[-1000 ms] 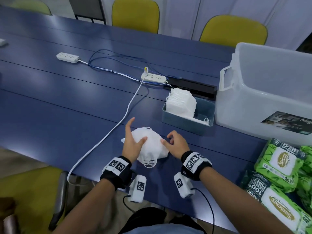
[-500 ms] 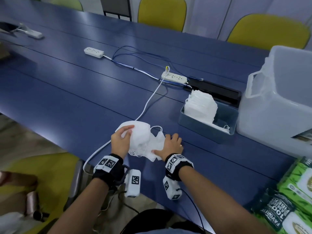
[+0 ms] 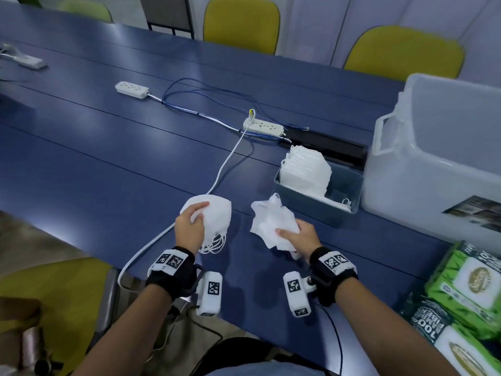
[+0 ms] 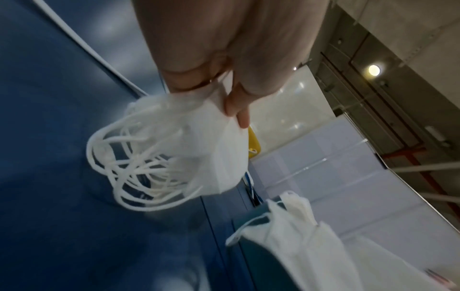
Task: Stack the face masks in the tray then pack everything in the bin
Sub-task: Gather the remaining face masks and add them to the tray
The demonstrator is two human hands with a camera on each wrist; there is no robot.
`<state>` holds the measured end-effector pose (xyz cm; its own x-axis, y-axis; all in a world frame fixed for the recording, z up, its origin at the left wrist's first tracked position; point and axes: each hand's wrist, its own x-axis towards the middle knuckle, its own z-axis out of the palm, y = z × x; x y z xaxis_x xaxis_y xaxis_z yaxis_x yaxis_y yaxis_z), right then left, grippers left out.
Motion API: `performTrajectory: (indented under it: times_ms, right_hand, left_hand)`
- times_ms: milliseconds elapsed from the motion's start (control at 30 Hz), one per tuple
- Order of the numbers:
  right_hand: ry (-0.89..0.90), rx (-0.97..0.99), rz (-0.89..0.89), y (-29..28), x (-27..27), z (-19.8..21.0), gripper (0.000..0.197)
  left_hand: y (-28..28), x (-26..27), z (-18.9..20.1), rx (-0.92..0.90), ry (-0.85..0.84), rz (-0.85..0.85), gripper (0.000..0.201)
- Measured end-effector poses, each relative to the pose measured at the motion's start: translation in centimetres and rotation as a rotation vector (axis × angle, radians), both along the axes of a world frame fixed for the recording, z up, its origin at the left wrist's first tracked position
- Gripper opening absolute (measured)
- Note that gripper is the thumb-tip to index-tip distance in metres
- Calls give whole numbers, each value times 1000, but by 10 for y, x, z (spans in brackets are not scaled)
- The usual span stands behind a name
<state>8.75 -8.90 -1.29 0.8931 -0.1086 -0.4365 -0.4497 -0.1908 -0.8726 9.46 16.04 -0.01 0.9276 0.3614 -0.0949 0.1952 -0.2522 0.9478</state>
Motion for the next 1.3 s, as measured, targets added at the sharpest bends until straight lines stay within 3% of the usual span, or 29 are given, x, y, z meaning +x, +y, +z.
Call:
performTrajectory:
  times_ms: [200,333,433,533,733,800,900,933,1067,1133,1267,1300]
  right_hand:
    - [-102,316,-205,-47,-37,41,8]
    - [-168,334,-304,-63,-55,47,13]
    - [-185,286,-290,-69,-65,44,26]
    - [-187,265,-286,-80,-76,48,26]
    - [-308,281,-424,-131,-100,56,5]
    - [-337,354,-455,-149,-107,60,20]
    - [-345,466,-459,-172,-115,68,76]
    - [-349,493,-459,-178,-116,70,86]
    - [-347,589,-460,-196,-115,77,95]
    - [-343,597,-468,-198,-113,81,89]
    - [-283,409,-529,-197,-104,87,29]
    - [-271,335,-536,-198,-101,86,23]
  left_hand:
    - [-69,2,20,-103,86,-373,16]
    - [-120,-4,30,-328,186,-616,34]
    - [-159,-13,43,-390,213,-743,22]
    - [-190,-17,49,-361,131,-718,16]
    - [-213,-9,51,-368,106,-649,18]
    - [-219,-6,53,-380,94,-633,15]
    - [-227,-3,55,-408,75,-602,12]
    - [-229,-3,56,-407,69,-599,12]
    - [-238,-2,56,-363,56,-612,11]
    - [-241,-1,56,-342,69,-619,8]
    - [-247,-1,53,-312,117,-639,11]
    - [-248,-1,53,-304,127,-643,11]
